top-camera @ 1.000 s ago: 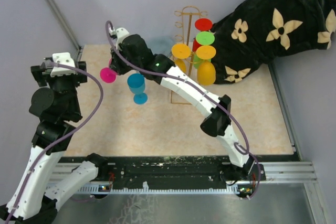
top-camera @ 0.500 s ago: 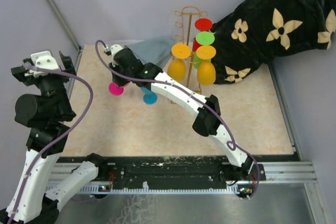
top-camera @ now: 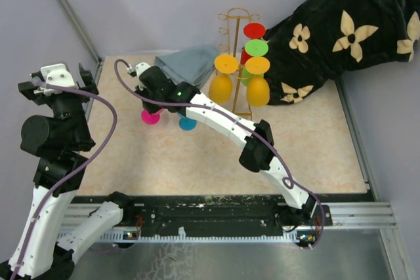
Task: Take the wine glass off the wine glass rack
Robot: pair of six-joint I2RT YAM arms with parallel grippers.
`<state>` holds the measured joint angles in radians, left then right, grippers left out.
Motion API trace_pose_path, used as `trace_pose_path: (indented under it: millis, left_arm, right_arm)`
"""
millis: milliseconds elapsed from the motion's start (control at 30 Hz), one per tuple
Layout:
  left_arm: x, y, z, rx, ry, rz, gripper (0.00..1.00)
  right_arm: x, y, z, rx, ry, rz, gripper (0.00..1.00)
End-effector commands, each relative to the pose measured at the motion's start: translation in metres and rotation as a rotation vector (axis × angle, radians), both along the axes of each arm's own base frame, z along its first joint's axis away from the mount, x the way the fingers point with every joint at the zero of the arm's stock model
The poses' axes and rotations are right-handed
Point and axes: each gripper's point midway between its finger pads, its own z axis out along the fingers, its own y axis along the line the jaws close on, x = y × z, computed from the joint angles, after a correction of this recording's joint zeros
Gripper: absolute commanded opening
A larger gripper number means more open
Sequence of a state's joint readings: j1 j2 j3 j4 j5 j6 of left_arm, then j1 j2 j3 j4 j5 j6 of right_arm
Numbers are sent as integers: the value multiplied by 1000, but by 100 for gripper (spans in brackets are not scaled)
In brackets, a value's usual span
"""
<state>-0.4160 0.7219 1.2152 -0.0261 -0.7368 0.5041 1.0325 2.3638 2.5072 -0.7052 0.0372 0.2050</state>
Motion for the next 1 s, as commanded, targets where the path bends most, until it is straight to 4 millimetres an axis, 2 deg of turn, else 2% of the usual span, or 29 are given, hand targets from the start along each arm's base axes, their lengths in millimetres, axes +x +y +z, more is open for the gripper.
trace_pose_path:
  millis: [0, 400, 633, 800, 833, 967]
  left_arm:
    - [3, -4, 1, -16, -2, -31, 90]
    - [5, -10, -3, -22, 18, -68, 89]
    - [7, -13, -7, -28, 33, -90, 88]
    - [8, -15, -9, -32, 43, -100, 88]
    - [8, -15, -10, -31, 47, -103, 88]
    - [10, -17, -13, -35, 54, -113, 88]
  right_arm:
    - [2, 0, -4, -34, -36, -12, 0]
    - [-6, -9, -54, -179, 7, -1, 0]
    - [-4, -13, -66, -222, -3, -4, 0]
    - [-2, -14, -66, -231, -17, -9, 0]
    - [-1, -14, -67, -232, -18, -8, 1]
    - [-2, -13, -65, -227, -19, 0, 19]
